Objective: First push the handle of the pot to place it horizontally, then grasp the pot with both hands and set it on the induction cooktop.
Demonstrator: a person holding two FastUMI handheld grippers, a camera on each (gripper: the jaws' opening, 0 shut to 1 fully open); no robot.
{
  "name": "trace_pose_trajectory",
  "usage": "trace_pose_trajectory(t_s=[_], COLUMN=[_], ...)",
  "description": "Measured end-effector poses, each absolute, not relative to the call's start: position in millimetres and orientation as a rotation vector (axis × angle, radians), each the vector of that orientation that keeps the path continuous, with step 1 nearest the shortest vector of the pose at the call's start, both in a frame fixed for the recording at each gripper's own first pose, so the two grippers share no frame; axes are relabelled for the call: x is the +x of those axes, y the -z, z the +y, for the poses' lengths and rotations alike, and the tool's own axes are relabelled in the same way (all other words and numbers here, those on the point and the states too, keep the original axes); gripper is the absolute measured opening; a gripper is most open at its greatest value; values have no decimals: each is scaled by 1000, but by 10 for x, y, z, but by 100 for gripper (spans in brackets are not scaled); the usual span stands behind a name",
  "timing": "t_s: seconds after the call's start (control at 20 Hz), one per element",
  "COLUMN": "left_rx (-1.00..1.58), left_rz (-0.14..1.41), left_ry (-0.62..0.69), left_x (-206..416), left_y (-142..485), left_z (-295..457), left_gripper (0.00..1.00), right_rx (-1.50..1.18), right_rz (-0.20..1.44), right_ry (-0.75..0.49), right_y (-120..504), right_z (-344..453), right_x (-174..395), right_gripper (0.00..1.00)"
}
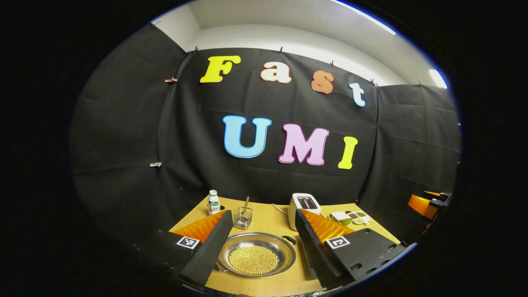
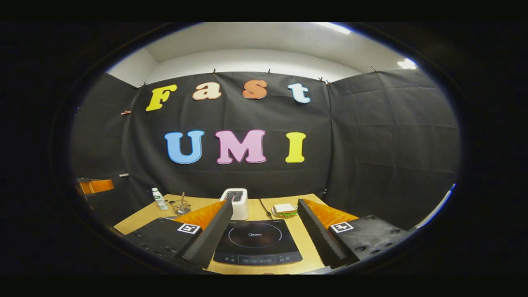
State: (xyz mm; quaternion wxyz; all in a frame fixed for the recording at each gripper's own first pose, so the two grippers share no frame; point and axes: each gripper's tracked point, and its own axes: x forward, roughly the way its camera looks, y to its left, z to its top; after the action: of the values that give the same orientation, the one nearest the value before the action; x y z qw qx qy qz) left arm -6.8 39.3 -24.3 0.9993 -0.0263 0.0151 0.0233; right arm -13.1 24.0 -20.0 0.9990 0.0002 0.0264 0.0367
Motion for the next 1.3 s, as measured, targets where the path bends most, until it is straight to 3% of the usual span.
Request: trace_pose_trajectory(t_s=[0.2, 0.3, 0.75, 0.85, 0.9, 1.15, 1.3], left_rx=[-67, -70, -81, -112, -125, -170, -237], left_rz=[80, 124, 323, 357, 377, 443, 496], left_ry=[-49, -47, -42, -36, -32, -33, -29], left_x=[-78, -70, -74, -75, -93, -87, -83], left_y=[511, 727, 1674, 1852, 1954, 2275, 2492], left_z=[611, 719, 1025, 1057, 1059, 1215, 1279], left_gripper=[95, 89, 47, 21, 24, 5, 5], right_rx=[9, 4, -27, -37, -42, -60, -68], right_rz=[75, 86, 126, 134, 140, 177, 198], right_ry=[-88, -97, -146, -155, -159, -171, -173], right_y=[289, 331, 463, 487, 513, 635, 697], right_z=[294, 325, 532, 585, 588, 656, 693], right_x=[-151, -159, -145, -149, -152, -163, -159], right_gripper=[98, 98, 98, 98, 98, 98, 98])
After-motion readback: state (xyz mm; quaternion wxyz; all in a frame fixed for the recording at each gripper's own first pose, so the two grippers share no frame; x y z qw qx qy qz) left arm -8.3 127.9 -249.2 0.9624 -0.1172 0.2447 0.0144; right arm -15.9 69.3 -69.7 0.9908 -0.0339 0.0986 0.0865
